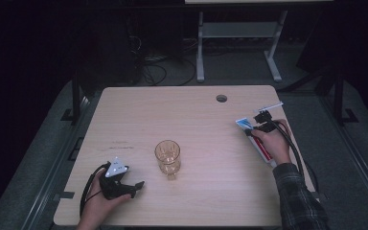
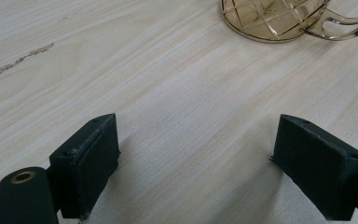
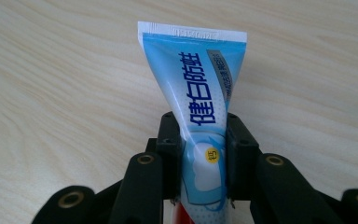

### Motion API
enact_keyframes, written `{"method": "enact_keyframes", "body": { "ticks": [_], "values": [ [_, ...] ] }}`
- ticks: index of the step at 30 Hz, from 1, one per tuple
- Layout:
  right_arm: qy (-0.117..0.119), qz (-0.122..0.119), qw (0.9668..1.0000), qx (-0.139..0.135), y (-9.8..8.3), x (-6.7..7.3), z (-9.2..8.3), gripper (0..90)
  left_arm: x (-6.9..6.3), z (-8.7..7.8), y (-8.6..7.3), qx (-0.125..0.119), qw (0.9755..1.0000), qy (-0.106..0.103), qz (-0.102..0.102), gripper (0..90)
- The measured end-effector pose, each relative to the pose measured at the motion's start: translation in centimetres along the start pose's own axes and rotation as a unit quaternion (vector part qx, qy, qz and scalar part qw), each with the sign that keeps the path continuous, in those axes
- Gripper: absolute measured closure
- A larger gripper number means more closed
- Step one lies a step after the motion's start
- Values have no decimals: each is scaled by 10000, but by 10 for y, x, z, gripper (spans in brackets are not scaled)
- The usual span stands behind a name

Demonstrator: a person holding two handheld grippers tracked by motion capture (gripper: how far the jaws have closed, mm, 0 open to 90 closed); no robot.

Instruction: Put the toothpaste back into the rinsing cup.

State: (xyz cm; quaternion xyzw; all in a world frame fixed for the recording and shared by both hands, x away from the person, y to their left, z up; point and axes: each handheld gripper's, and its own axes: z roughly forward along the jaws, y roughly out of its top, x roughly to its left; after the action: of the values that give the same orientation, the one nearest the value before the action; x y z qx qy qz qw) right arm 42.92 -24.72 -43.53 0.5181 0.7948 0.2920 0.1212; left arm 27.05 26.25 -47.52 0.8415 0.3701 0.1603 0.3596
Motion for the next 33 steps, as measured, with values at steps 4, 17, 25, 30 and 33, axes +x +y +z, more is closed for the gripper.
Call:
{"method": "enact_keyframes", "body": {
  "ticks": [4, 17, 25, 30, 33],
  "values": [
    [64, 53, 9998, -157, 1, -1, -8, 719, 0, 0, 0, 0, 10000, 0, 0, 130],
    [255, 145, 9977, -605, 2, 0, -33, 728, 0, 0, 0, 0, 10000, 0, 0, 130],
    [380, 182, 9950, -909, 1, 3, -49, 729, 0, 0, 0, 0, 10000, -2, 1, 130],
    [488, 173, 9926, -1101, 0, 5, -57, 729, 0, 0, 0, 0, 10000, 0, 1, 130],
    [566, 168, 9906, -1233, 0, 7, -62, 729, 0, 0, 0, 1, 10000, -2, 3, 130]
  ]
}}
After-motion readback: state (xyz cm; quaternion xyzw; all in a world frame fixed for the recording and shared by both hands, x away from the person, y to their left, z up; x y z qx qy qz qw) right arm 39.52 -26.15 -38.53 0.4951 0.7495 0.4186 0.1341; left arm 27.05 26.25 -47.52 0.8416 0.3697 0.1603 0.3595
